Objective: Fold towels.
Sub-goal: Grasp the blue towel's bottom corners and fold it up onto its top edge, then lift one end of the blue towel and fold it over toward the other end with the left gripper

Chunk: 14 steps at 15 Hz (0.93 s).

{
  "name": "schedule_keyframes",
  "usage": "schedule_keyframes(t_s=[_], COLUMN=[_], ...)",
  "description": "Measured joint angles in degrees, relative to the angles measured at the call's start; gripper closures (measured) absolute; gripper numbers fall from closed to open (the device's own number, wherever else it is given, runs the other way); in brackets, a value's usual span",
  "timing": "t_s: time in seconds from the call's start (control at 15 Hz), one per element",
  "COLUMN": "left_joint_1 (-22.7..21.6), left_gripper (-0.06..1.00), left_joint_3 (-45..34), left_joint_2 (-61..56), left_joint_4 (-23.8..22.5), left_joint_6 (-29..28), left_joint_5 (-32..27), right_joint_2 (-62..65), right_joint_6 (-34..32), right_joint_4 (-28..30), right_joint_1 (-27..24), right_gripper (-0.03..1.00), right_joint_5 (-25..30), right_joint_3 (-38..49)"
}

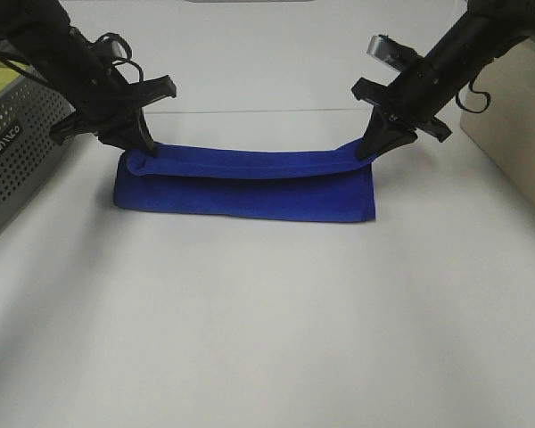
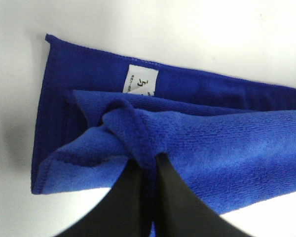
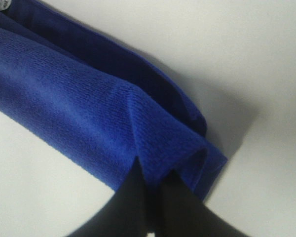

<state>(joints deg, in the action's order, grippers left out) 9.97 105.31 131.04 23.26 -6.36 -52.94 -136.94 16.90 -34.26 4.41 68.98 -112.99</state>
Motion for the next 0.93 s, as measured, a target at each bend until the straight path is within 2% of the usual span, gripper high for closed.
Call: schedule_keyframes(t_s=[0.27,0.4,0.47,0.53,0.6,0.67,0.73,0.8,0.93], left_joint_1=[0.0,0.0,0.0,0.0,0.0,0.0,0.0,0.0,0.0], left_gripper=[0.87,0.76,0.66,0.55,0.35,0.25,0.23,0.18,0.17], left_joint_3=[0.5,0.6,0.6,0.6,0.6,0.6,0.6,0.6,0.6], left_joint_2=[0.9,0.9,0.9,0.9,0.9,0.9,0.9,0.9,0.9], left_joint_4=[-6.0,-5.8,-4.8,-3.0,-1.3,-1.1,-1.1,-1.3,-4.0], left_joint_6=[-1.9,-2.1,-1.7,-1.0,-0.2,0.1,0.1,0.1,0.1], left_joint_5=[-1.4,-0.3,0.7,1.4,2.2,2.5,2.5,2.6,1.8], right_joint_2=[-2.1,-2.1,-2.1,-2.1,-2.1,-2.1,-2.1,-2.1,-1.5], right_joint_6=[-0.7,-0.9,-0.9,-0.9,-0.9,-0.9,-1.1,-1.5,-2.7], right_joint_4=[0.0,-0.1,0.2,0.5,0.6,0.6,0.6,0.6,2.2], right_joint_1=[-0.1,0.0,0.2,0.5,1.3,1.8,2.0,2.5,2.5], right_gripper=[0.95,0.91,0.86,0.78,0.61,0.47,0.39,0.22,0.14], right_joint_5=[0.3,0.3,0.3,0.3,0.3,0.3,0.3,0.3,0.4], right_joint_3=[-0.3,-0.4,-0.4,-0.4,-0.4,-0.4,-0.4,-0.4,-0.4])
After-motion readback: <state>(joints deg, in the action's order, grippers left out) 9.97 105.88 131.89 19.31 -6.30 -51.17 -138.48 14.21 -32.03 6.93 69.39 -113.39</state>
